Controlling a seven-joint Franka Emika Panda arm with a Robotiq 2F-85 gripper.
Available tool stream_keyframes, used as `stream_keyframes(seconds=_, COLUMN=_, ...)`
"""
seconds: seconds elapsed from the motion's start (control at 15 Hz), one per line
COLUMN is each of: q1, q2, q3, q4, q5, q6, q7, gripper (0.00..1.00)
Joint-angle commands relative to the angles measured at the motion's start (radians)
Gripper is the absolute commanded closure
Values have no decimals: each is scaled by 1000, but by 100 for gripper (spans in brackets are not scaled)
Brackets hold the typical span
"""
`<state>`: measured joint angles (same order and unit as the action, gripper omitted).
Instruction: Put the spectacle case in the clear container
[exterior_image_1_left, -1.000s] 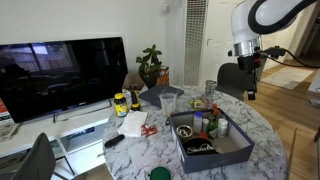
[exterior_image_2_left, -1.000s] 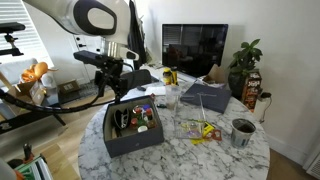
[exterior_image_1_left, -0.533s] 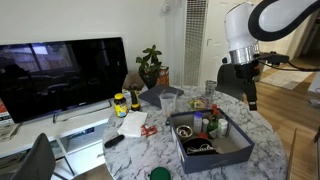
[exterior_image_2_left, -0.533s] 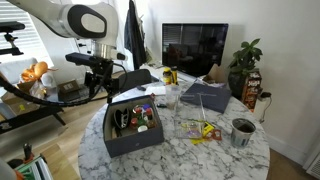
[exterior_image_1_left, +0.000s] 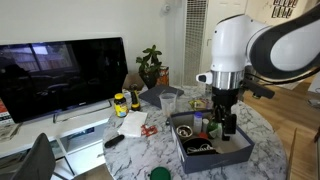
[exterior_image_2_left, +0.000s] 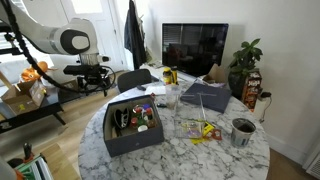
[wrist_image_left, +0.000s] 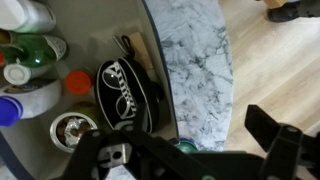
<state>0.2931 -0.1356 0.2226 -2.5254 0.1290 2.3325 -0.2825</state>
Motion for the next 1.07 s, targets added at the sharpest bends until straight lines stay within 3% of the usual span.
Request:
stream_keyframes(seconds=0.0, q1=-19, q2=204, q3=20, q4=35, q5=-144, q6=177, q7=10, gripper=0)
stream_keyframes(seconds=0.2, q1=-45, q2=335, q3=-11, q4=90, q5=-254, q6=237, q7=34, gripper=0)
stream_keyframes(seconds=0.47, q1=-90, q2=458, q3=-33, q4=191, q5=-246, q6=227, q7=10, gripper=0)
stream_keyframes(seconds=0.53, q1=-87, q2=398, q3=-19, q4=136, q5=-244, q6=234, q7=13, gripper=0)
stream_keyframes(seconds=1.0, q1=-100, q2=441, q3=-44, q4=161, q5=-275, q6=286, q7=32, gripper=0)
